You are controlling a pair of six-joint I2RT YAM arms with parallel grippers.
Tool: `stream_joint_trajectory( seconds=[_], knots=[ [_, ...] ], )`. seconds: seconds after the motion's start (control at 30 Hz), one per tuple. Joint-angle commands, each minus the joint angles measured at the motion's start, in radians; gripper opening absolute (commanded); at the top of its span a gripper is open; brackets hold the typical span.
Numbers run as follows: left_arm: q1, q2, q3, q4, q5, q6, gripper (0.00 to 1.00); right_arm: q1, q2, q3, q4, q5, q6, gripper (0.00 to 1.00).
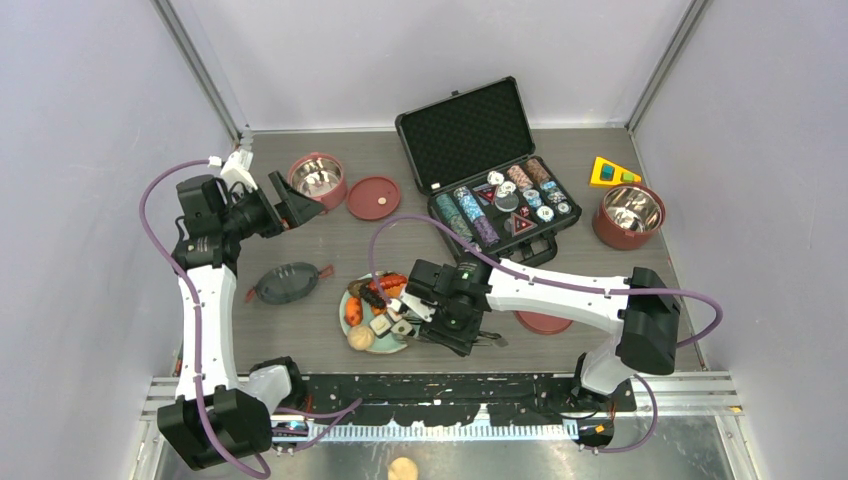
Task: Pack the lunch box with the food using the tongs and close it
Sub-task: Pick up the fake food from the plate.
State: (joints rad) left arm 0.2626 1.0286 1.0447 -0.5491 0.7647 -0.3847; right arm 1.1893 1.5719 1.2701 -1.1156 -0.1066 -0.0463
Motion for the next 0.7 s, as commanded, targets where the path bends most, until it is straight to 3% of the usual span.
stream_joint_trajectory(
  seconds=[0.0, 0.3, 0.67],
  knots=[
    [0.007, -0.012, -0.002, 0.047, 0.024, -0.005, 0.99, -0.001, -0.017, 0.035, -0.006, 0.009, 0.002, 0.44],
    [0.006, -0.006, 0.003, 0.044, 0.027, -0.006, 0.98, -0.039, -0.078, 0.032, -0.016, -0.034, -0.007, 0.29],
    [0.006, 0.015, 0.005, 0.049, 0.031, -0.012, 0.98, -0.069, -0.128, 0.036, -0.027, -0.070, -0.031, 0.18]
  ],
)
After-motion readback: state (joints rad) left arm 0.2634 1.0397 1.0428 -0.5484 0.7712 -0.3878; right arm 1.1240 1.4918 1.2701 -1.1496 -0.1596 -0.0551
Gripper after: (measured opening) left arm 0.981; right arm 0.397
